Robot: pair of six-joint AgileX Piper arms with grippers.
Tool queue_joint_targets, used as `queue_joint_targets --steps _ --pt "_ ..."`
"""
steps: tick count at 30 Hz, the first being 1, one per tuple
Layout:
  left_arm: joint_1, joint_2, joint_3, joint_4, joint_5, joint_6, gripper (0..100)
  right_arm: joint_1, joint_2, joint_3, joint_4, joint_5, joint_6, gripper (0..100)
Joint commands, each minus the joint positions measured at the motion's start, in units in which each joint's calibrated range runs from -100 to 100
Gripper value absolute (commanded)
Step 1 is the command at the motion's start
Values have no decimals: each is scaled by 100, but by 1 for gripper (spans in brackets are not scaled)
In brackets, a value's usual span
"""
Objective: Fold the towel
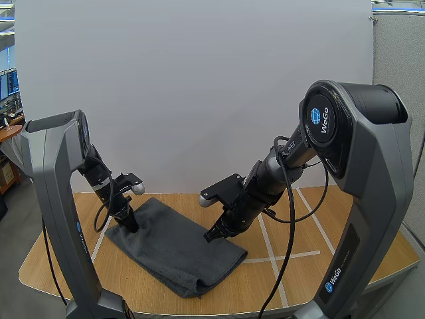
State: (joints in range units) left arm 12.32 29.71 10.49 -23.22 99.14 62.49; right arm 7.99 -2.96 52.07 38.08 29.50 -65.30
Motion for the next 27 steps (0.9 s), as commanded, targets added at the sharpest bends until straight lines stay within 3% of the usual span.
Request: queue_joint_targets --steps 1,5,9,13,17,23,27 --pt "54 -504 529 303 86 42 0 -19 -46 -155 -71 -544 -22 0" --pt "54 -779 942 228 86 74 0 -19 -20 -534 16 -45 36 0" --pt "54 -954 1498 239 86 95 0 -19 -20 -943 16 1875 190 0" --pt "54 -997 1966 250 -154 149 0 -19 -20 -870 -18 3493 242 0" --pt "54 -997 2028 186 -389 176 0 -19 -20 -517 -18 4323 218 0" --pt "54 -1063 2028 58 -408 210 0 -19 -20 50 -110 3975 -19 0" --pt "54 -1077 2028 58 -408 210 0 -19 -20 170 -526 2713 -31 0"
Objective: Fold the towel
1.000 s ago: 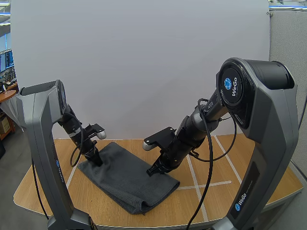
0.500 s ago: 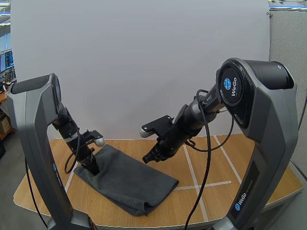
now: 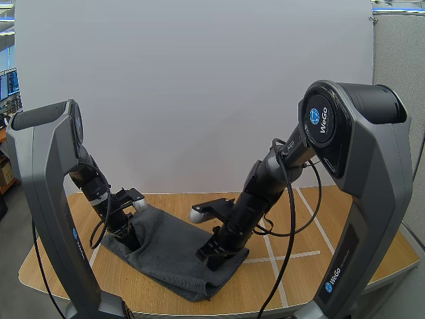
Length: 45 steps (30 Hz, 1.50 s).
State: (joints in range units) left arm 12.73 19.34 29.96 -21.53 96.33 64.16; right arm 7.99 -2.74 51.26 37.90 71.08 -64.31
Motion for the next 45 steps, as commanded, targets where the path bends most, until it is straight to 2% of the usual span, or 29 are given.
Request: queue_joint_targets --steps 1,5,14,20,23,28,30,34,40,43,45 --pt "14 -37 81 -124 -127 44 0 -19 -42 251 -611 -1719 -88 0" --pt "14 -37 81 -205 -51 44 0 -19 -42 251 -756 -2499 -87 0" --pt "28 -612 45 -875 33 341 0 -19 -34 114 -908 -3707 -87 0" --pt "31 -1276 -20 -988 5 342 0 -181 102 -208 -908 -4013 -81 0" --pt "121 -1658 -158 -1390 -46 350 0 -386 383 -446 -908 -4013 -81 0" --pt "257 -1875 -361 -1489 -147 361 0 -579 695 -768 -908 -3993 -81 0" --pt "302 -1875 -402 -1489 -66 361 0 -579 659 -814 -899 -3778 -34 0" --pt "329 -1875 -402 -1508 -82 384 0 -579 239 -872 -483 -2775 -61 0" --pt "329 -1875 -402 -1779 -82 484 0 -579 -968 -844 -274 -1175 -88 0" --pt "329 -1875 -402 -1849 -82 493 0 -572 -1046 -698 -124 -262 -88 0" --pt "329 -1875 -402 -1887 -82 493 0 -513 -1046 -470 -126 -100 -88 0"
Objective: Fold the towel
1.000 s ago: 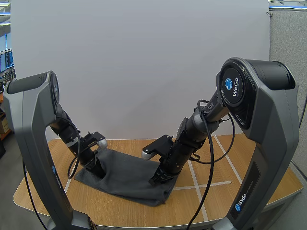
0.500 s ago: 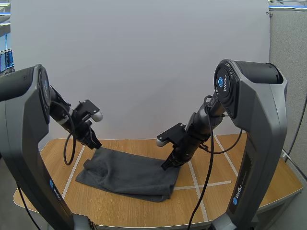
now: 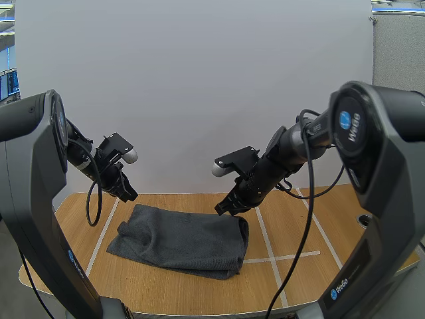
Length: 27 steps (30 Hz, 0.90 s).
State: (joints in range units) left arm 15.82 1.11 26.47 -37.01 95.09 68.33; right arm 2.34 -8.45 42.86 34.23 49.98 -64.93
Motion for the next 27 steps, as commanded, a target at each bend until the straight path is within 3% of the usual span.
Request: queue_joint_targets --steps 1,9,19,27 --pt "19 -52 -52 -339 42 76 0 85 -475 482 241 2009 -48 0" --pt "19 -52 -52 -341 149 66 0 234 -311 1143 119 844 -287 0" --pt "19 -52 -52 -364 420 31 0 234 598 1143 -124 -890 -296 0" --pt "19 -52 -52 -364 420 31 0 234 628 767 -197 -1698 -299 0"
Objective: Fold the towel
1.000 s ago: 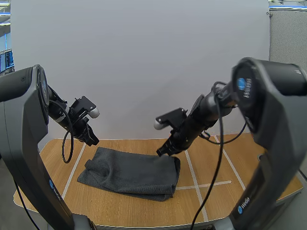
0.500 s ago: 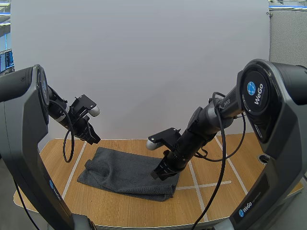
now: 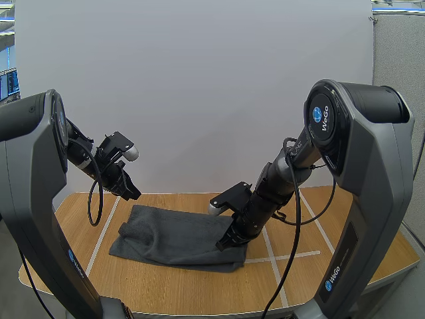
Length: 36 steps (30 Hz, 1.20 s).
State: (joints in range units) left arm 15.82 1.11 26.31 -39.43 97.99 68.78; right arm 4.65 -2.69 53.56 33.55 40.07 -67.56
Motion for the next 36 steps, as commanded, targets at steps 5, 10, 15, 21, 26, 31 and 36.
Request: queue_joint_targets --steps 5,10,15,21,26,31,36 --pt "19 -52 -37 -123 130 -13 0 3 59 -644 -130 -708 50 0" --pt "19 -40 -37 -29 124 -13 0 -21 70 -808 -130 -770 121 0" --pt "19 -40 -37 -29 124 -13 0 -35 287 -1058 -130 -749 272 0" --pt "19 -40 -37 0 56 17 0 -35 216 -1044 158 1733 340 0" --pt "19 -40 -37 0 56 17 0 -35 216 -751 429 2027 53 0" --pt "19 -40 -37 -10 56 19 0 -35 335 -400 316 648 -163 0" --pt "19 -40 -37 -10 56 19 0 -35 668 -400 261 -112 -211 0"
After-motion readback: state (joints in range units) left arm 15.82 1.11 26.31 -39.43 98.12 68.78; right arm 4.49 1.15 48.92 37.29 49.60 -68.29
